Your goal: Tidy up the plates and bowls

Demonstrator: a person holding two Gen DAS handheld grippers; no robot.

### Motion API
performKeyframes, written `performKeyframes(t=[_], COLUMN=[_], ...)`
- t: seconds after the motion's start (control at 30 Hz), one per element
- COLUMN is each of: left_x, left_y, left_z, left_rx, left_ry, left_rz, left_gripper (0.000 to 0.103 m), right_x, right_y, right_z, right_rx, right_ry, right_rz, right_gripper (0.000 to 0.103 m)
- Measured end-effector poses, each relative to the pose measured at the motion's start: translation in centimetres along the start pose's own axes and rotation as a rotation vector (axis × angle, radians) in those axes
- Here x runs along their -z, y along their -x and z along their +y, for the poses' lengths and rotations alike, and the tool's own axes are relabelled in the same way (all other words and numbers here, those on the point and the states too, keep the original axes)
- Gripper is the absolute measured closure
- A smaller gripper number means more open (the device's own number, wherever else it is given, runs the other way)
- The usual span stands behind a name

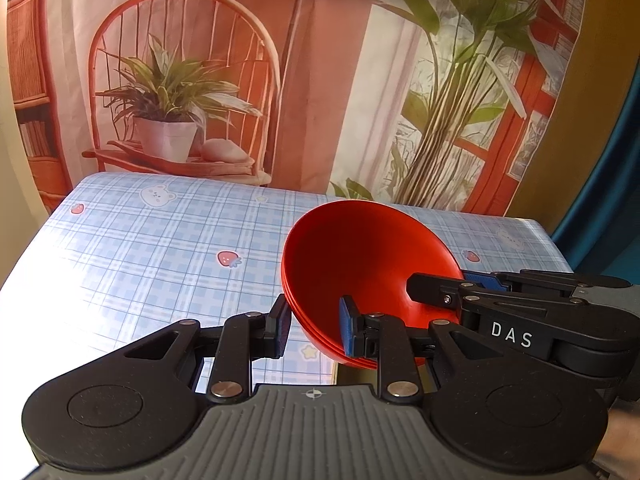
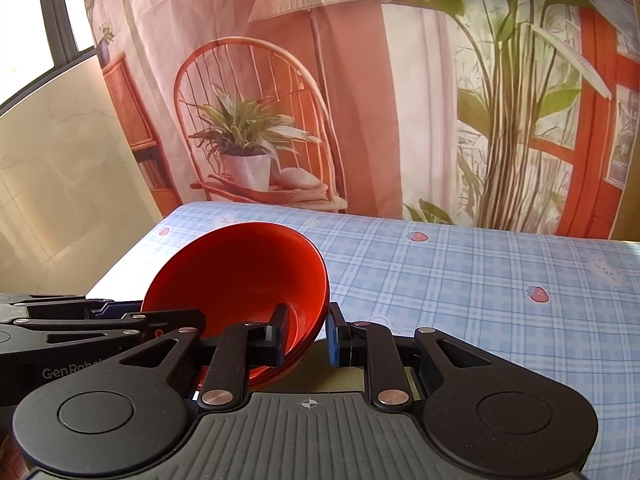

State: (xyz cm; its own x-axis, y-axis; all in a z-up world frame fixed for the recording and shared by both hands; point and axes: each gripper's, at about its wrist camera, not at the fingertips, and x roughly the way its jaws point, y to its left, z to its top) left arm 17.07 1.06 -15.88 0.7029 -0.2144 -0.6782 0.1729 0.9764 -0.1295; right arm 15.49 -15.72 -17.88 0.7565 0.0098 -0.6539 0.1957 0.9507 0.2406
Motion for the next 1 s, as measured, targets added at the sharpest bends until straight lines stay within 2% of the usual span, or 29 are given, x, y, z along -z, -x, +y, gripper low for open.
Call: performKeyframes(t=[1.0], left_x=[1.4], left_y=[-1.6], left_z=[-3.0], left_rx=[0.085], left_ry=[-0.058], left_rz=[0.077], left_gripper=[0.076], right_x=[2.4], right_y=[2.4], right_z=[-4.0], right_rx=[0.049], right_ry=[-0.038], right_rz=[0.011], right_gripper=[0.085])
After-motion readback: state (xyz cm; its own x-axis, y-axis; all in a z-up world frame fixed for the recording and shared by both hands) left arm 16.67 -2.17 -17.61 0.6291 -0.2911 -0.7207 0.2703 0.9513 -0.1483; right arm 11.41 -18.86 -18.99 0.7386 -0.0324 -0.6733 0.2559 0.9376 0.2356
